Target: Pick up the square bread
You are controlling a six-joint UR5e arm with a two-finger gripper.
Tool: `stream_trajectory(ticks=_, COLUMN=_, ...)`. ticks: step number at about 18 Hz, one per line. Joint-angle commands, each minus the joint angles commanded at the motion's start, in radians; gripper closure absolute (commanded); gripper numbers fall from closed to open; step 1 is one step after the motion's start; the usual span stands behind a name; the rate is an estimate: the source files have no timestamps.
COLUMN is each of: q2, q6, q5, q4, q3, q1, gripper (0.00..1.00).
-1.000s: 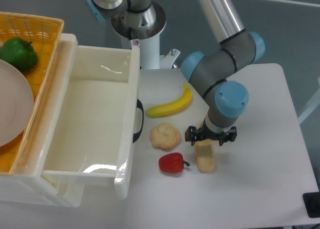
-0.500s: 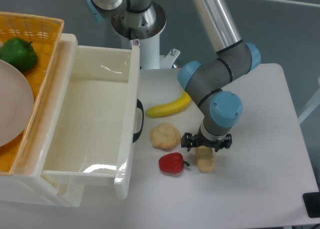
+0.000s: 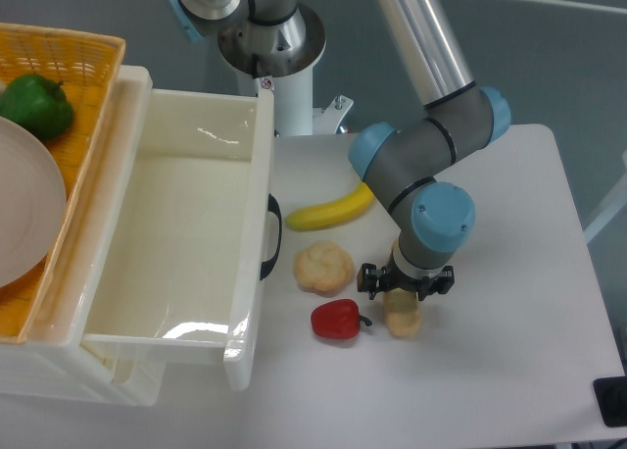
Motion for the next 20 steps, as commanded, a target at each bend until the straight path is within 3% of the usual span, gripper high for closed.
stream_trajectory(ticks=4, q2=0.000, q6=-0.002, q5=0.000, q4=0.000, q3=0.008, q1=0.000, gripper=0.87)
stream_trajectory(ticks=5, q2=0.000, q6=0.003, q5=-0.002, q4=-0.002, q3=0.014, q1=0.000, gripper=0.89)
stream_trajectory(ticks=13, q2=0.043, q6=0.014, q5=0.000, q4=-0.009, q3=0.044, q1=0.002, gripper=0.88)
stream_trajectory(ticks=20, q2=0.126, q6=0.032, q5=-0.015, q4=-0.012, q3=0.032, q1=-0.023, gripper=0.85)
